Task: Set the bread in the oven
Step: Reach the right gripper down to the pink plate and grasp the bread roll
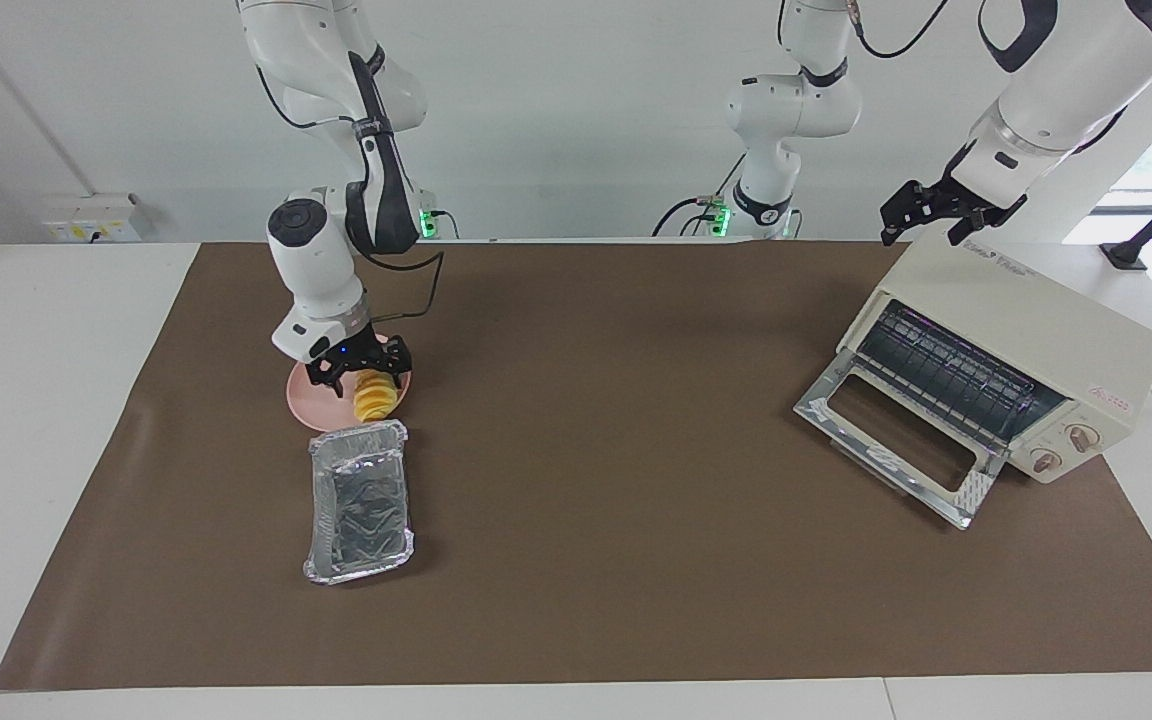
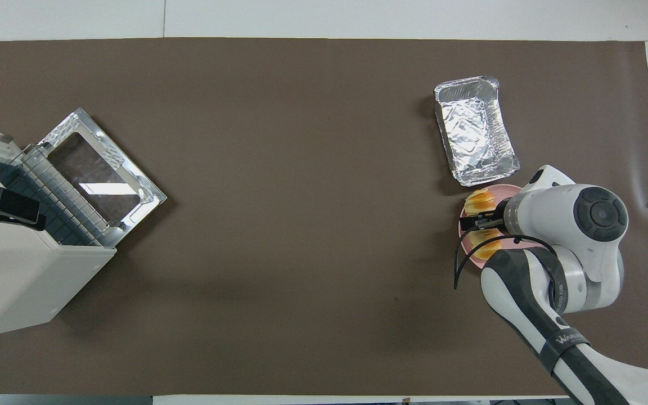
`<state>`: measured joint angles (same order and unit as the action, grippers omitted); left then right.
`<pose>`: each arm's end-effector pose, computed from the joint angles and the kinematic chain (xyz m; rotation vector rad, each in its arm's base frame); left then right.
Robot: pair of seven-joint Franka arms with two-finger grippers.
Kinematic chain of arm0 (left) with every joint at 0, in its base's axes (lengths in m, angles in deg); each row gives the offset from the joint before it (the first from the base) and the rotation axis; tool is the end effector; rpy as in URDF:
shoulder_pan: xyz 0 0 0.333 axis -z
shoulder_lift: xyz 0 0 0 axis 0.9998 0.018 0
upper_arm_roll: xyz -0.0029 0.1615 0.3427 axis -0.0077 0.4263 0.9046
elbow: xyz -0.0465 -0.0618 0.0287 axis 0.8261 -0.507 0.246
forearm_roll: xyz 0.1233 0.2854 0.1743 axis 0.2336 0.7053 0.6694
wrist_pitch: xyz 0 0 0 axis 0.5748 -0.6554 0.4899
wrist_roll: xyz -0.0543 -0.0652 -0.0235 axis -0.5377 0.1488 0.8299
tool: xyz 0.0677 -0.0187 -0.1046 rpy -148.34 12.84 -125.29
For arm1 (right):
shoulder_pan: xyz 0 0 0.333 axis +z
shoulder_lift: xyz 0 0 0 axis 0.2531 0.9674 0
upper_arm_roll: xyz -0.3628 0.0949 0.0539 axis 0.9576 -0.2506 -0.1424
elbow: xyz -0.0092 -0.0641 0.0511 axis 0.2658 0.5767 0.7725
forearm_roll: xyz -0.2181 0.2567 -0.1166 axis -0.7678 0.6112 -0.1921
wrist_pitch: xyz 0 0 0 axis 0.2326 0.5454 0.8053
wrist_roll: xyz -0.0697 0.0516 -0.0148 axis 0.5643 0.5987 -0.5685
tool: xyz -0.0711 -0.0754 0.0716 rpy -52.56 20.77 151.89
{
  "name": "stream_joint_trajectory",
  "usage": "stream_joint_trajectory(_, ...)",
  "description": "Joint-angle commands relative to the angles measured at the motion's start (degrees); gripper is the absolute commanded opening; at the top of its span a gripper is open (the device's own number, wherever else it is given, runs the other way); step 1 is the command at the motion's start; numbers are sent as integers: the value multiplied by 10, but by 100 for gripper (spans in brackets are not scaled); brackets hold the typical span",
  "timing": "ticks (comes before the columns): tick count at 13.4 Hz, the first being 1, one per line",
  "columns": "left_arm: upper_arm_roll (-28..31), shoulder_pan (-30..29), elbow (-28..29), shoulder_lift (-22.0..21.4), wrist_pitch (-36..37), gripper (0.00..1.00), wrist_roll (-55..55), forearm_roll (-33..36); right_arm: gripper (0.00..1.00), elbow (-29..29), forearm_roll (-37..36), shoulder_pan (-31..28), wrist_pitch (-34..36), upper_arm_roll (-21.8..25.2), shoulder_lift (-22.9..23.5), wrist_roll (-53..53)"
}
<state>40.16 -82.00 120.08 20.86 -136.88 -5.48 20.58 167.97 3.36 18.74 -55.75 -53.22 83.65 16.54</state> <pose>0.4623 -0.0178 0.6560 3.0988 -0.0699 -0.3056 0.4777 0.0501 0.3810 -3.1261 -0.2379 -0.1124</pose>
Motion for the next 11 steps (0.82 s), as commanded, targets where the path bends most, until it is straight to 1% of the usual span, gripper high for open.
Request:
stream_joint_trajectory(1, -4, -5, 12, -13, -9, 100, 5, 5, 58, 6, -5, -5, -16, -4, 4, -14)
stream_joint_trajectory(2, -4, -5, 12, -13, -9, 100, 5, 5, 22, 5, -5, -6, -16, -4, 4, -15)
stream_joint_trajectory(3, -4, -5, 12, -13, -9, 100, 5, 5, 0, 5, -4, -6, -16, -4, 4, -20)
stream_joint_trajectory(6, -4, -5, 12, -13, -9, 100, 5, 5, 0, -3, -5, -4, -14, -4, 7, -32)
stream_joint_trajectory(8, -4, -5, 12, -13, -9, 100, 5, 5, 0, -18, -5, -4, 1, -4, 7, -27)
stream_joint_trajectory(9, -4, -5, 12, -13, -9, 100, 5, 5, 0, -39, -5, -5, 33, -4, 5, -24)
stream_joint_trajectory(11, -4, -5, 12, -13, -9, 100, 5, 5, 0, -122, -4, -4, 144, -4, 9, -23)
